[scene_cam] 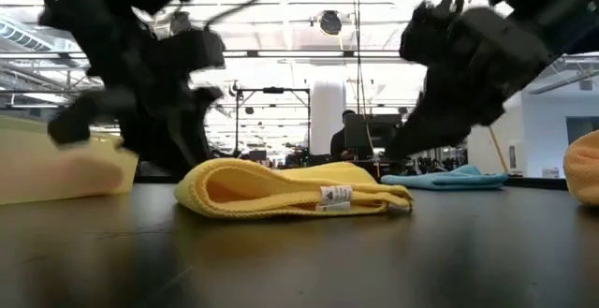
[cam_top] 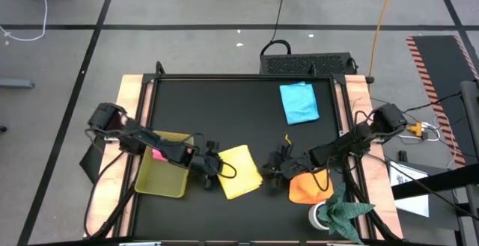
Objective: Fold microfiber towels
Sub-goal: Fold the yellow microfiber towel
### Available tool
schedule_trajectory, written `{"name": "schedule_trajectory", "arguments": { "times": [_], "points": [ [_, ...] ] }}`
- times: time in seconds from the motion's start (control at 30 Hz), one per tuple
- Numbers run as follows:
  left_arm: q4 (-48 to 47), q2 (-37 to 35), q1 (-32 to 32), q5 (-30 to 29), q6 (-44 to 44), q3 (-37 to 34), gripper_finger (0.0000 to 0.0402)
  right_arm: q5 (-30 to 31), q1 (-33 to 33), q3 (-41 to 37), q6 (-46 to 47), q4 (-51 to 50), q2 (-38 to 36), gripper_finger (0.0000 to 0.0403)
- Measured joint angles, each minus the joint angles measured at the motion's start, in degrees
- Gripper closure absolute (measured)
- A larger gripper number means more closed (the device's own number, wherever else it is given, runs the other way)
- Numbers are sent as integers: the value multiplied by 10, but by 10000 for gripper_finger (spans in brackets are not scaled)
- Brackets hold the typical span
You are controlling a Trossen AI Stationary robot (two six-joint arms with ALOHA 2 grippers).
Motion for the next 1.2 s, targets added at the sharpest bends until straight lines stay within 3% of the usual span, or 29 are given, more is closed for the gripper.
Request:
{"name": "schedule_trajectory", "arguments": {
  "times": [0.23,0.43,0.57,0.83,1.07,1.2],
  "points": [
    [-2,-38,2,9,-64,3,300,-15,-39,0,-74,122,15,268],
    [29,8,41,17,-49,1,300,-57,-106,3,-96,183,58,267],
    [152,74,86,38,-8,2,300,-54,-109,2,-103,188,52,282],
    [387,185,132,151,124,26,300,-54,-45,-1,-127,121,-28,306],
    [339,164,90,168,173,104,300,60,6,-14,-103,49,-52,310],
    [290,131,50,137,158,122,300,66,-10,-32,-63,10,-34,309]
  ]
}}
